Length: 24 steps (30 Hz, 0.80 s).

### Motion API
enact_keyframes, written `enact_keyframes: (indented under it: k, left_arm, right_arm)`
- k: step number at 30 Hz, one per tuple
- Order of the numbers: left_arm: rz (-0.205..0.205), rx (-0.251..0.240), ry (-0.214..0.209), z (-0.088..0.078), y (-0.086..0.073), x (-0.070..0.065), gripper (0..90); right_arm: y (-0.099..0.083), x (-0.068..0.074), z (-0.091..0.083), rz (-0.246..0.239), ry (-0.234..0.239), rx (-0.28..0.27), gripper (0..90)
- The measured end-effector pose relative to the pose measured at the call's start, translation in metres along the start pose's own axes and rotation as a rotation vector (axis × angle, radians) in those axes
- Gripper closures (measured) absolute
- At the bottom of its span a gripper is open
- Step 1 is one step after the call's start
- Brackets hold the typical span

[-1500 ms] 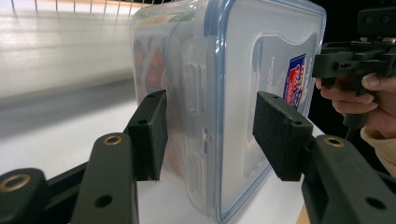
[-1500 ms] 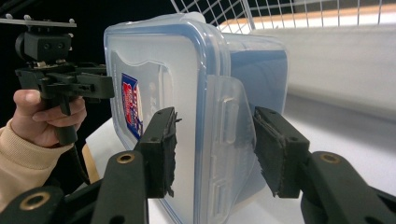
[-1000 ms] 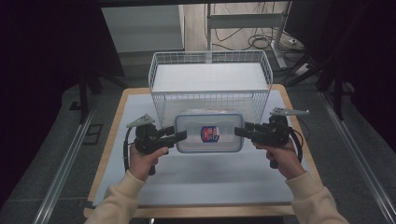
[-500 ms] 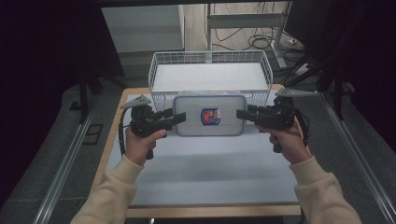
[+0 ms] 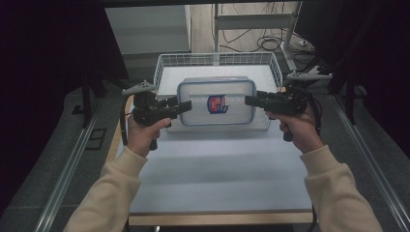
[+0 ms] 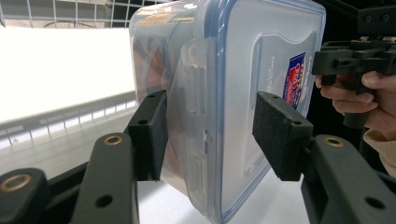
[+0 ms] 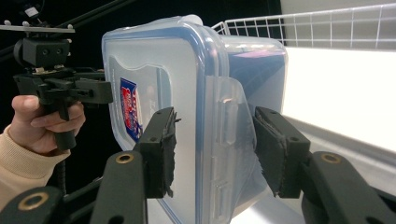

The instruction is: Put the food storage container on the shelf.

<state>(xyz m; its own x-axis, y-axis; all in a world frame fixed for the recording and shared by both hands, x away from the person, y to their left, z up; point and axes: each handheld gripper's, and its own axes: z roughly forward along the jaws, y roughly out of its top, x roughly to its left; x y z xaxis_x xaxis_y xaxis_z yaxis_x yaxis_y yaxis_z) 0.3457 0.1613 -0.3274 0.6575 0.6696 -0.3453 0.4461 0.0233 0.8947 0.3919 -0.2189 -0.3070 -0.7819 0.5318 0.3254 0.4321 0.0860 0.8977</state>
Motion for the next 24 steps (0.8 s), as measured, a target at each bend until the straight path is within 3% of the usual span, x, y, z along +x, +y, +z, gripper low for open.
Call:
enact_keyframes:
  k: [17,24]
  left_arm:
    - [-0.032,-0.004,-0.015,0.019,0.051,0.031,46.7]
    - [-0.070,0.006,-0.011,0.032,0.060,0.045,46.7]
  right_arm:
    - [0.050,-0.021,0.017,0.021,-0.024,0.002,50.2]
    - [0.064,-0.042,0.031,0.072,-0.027,0.015,49.8]
